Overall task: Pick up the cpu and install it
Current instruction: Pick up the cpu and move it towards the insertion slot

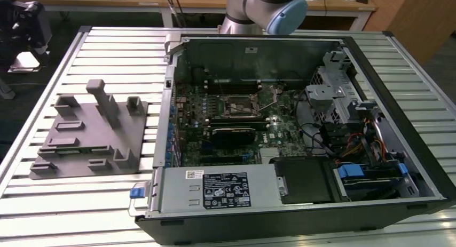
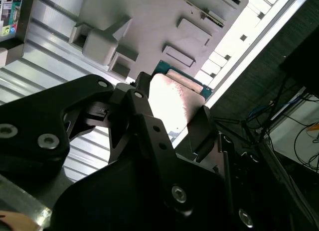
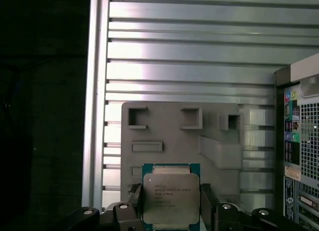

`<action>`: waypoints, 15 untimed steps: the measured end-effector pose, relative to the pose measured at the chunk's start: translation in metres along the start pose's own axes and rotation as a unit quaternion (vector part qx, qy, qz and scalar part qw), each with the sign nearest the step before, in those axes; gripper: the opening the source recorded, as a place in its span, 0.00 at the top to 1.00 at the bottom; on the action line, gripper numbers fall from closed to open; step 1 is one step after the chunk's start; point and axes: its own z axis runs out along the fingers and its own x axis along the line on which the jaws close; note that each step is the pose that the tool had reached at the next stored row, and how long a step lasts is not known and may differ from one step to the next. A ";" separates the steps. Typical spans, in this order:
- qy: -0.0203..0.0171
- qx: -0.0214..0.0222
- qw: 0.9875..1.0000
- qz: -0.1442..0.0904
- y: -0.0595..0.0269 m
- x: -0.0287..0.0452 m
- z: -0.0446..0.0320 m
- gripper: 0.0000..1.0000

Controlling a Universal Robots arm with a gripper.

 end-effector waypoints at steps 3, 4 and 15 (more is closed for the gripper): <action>0.000 0.000 1.000 0.000 -0.0001 -0.0054 0.0001 0.46; 0.000 0.000 1.000 0.000 -0.0001 -0.0069 0.0001 0.46; 0.000 0.000 1.000 0.000 -0.0003 -0.0212 0.0002 0.46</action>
